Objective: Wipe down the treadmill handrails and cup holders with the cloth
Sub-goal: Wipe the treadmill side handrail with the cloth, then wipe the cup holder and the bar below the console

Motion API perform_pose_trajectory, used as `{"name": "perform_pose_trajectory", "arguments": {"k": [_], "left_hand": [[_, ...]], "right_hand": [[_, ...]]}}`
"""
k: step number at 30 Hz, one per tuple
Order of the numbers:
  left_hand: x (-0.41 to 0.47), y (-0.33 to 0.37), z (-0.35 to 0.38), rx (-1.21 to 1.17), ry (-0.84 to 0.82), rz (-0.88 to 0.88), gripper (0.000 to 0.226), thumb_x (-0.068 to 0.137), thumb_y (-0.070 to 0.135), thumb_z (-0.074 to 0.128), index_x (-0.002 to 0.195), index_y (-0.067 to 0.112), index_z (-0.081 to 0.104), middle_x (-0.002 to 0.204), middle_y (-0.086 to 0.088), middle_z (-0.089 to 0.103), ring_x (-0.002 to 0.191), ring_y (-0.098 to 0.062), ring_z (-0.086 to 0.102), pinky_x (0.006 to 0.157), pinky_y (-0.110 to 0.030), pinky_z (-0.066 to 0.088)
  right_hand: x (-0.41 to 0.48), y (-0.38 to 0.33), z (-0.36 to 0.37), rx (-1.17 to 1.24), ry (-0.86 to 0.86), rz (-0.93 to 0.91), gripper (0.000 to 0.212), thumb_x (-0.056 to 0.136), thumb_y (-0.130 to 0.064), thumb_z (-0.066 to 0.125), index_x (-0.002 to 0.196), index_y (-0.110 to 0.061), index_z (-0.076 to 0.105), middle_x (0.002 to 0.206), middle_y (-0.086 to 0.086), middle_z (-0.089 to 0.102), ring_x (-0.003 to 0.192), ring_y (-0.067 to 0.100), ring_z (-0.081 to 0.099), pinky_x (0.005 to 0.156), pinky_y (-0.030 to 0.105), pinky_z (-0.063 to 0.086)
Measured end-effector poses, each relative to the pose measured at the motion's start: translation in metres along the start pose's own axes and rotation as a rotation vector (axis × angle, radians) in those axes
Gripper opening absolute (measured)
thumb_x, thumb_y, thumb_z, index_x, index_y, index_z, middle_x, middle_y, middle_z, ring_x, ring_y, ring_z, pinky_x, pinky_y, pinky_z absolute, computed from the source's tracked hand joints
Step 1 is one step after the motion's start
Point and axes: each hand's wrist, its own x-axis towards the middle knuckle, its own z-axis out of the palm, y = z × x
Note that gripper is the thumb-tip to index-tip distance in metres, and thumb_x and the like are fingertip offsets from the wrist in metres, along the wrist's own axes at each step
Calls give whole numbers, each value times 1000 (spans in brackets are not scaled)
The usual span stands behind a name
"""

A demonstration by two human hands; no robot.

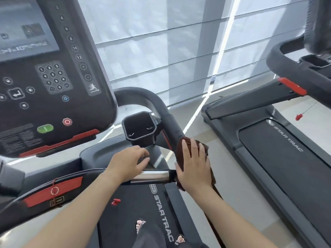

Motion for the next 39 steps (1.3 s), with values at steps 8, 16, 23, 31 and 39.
{"name": "perform_pose_trajectory", "arguments": {"k": [8, 16, 23, 31, 39], "left_hand": [[-4, -20, -1, -147, 28, -119, 19, 88, 42, 46, 99, 35, 60, 89, 18, 59, 82, -4, 54, 71, -30, 49], [-2, -19, 3, -134, -5, -106, 18, 87, 42, 43, 95, 37, 59, 85, 19, 56, 79, -3, 54, 63, -24, 43], [-7, -18, 3, -114, 36, -140, 18, 86, 41, 43, 93, 36, 59, 83, 19, 54, 78, -4, 54, 59, -24, 40], [-7, -16, -3, -124, 7, -199, 18, 85, 38, 44, 91, 33, 61, 85, 15, 60, 78, -8, 56, 63, -28, 45], [-9, -14, -4, -119, -13, -201, 19, 87, 38, 43, 94, 33, 61, 87, 15, 61, 80, -8, 57, 65, -29, 48]], "right_hand": [[89, -21, 10, 96, -51, -29, 69, 85, -39, 55, 142, -22, 20, 147, 9, 27, 130, 32, 25, 100, 50, 41], [32, -12, 0, 45, -47, -101, 73, 78, -32, 64, 142, -23, 29, 146, 11, 33, 130, 35, 32, 97, 50, 43], [-21, 15, -4, 159, 26, 81, 81, 71, -38, 73, 140, -26, 32, 141, 9, 38, 123, 33, 40, 90, 48, 50], [35, -4, 7, 184, -15, 172, 76, 79, -43, 63, 142, -25, 23, 146, 11, 30, 126, 35, 33, 97, 49, 43], [7, 5, -6, 255, 38, 105, 69, 80, -30, 68, 139, -24, 33, 143, 7, 37, 123, 31, 37, 95, 46, 45]]}}
